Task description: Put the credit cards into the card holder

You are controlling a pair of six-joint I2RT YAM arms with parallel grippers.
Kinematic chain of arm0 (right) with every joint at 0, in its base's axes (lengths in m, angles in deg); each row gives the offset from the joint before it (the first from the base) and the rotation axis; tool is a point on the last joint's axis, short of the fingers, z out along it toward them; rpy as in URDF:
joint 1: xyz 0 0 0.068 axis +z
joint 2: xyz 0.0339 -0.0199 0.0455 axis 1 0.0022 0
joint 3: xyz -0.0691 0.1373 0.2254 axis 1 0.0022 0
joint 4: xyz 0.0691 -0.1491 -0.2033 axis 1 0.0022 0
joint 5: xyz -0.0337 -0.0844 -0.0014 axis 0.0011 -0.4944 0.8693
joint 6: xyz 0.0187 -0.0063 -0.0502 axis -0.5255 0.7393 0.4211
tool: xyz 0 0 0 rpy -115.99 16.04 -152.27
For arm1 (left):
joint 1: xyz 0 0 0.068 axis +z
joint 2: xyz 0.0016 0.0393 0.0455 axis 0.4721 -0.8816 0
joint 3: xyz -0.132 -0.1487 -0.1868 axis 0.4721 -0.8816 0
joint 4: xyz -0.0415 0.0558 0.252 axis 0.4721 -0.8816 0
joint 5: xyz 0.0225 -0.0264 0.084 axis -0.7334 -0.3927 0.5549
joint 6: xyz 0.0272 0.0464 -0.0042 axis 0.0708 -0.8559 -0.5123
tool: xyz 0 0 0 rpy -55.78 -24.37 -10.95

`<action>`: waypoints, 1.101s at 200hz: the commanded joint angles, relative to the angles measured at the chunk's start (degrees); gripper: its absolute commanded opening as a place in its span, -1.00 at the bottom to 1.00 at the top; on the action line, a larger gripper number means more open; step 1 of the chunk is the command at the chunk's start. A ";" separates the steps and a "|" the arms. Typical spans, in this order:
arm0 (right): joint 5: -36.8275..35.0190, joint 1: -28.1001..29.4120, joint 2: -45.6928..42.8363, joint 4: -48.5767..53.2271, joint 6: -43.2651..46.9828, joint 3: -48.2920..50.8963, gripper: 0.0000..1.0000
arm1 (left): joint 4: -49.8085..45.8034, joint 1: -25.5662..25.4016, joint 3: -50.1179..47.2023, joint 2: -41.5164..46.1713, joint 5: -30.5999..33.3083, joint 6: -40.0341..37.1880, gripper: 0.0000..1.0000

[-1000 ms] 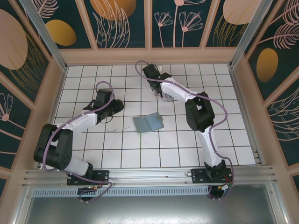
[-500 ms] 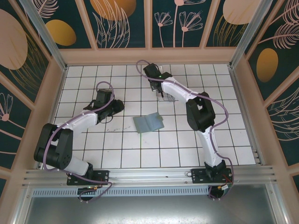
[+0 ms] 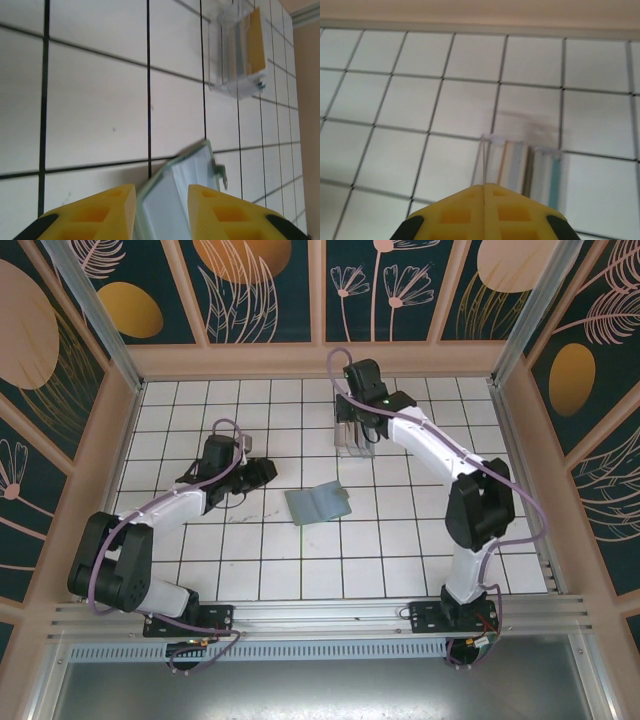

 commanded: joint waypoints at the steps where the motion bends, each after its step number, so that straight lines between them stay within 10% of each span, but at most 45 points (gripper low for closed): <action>1: 14.02 0.52 -6.14 -5.00 -2.51 8.39 -1.00 | 1.30 -1.07 -2.94 1.51 -4.06 1.57 -0.33; 79: 29.90 1.30 -25.82 -38.23 -15.57 50.54 -1.00 | 3.15 -6.21 -5.07 -3.08 -4.27 1.07 -0.39; 220: 38.88 2.26 -8.58 -53.27 -21.76 55.67 -1.00 | 9.71 -6.53 -6.58 -11.12 2.44 3.55 -0.90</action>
